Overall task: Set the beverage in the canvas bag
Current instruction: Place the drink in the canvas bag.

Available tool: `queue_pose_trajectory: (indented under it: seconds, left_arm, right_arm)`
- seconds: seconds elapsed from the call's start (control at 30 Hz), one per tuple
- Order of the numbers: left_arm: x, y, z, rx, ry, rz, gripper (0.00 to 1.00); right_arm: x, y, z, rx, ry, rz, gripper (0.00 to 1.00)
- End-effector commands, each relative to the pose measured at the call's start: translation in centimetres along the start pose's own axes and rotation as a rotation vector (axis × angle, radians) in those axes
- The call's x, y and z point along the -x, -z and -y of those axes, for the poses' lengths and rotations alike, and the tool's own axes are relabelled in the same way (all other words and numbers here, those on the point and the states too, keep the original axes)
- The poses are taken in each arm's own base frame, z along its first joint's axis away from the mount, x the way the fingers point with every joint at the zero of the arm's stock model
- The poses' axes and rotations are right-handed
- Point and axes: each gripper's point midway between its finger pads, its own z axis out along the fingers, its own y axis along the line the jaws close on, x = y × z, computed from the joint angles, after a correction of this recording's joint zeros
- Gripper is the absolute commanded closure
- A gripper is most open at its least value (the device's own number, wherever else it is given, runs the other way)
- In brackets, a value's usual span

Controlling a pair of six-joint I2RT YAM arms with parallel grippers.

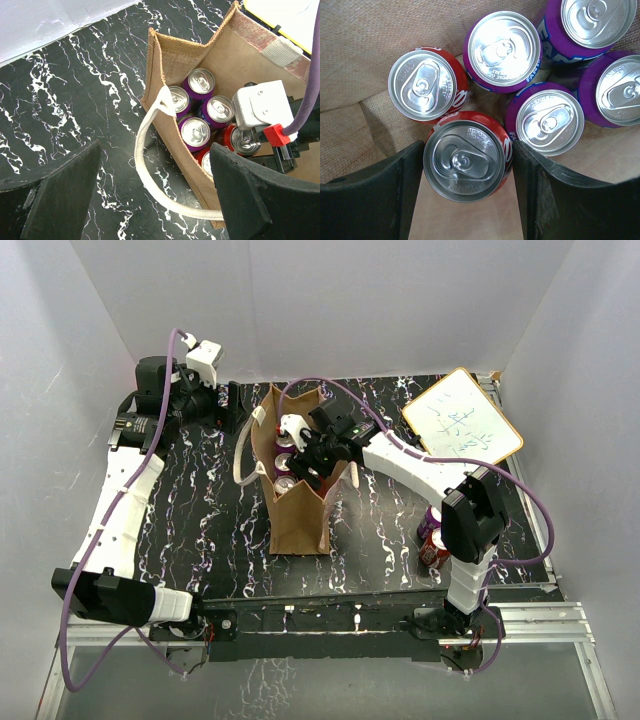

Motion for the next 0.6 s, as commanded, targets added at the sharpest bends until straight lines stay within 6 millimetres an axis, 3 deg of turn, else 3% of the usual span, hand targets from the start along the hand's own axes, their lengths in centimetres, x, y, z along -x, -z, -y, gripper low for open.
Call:
queue_pose_trajectory:
  seconds: [0.0,0.37,0.57]
  left_arm:
    - [1.2,0.5,0.3,-0.018,-0.009,0.041,0.13]
    - [1.2,0.8,0.4,-0.021,-0.011,0.045,0.13]
    - [1.3,1.0,0.2,-0.021,0.006,0.055,0.13]
  right_arm:
    - [3.0,-0.1,1.7,-0.056,0.059,0.121,0.92]
    - [0.2,-2.0,1.6,-0.039,0.059,0.061,0.92]
    - [-1.1,-3.2,1.5,-0.034,0.047,0.038,0.82]
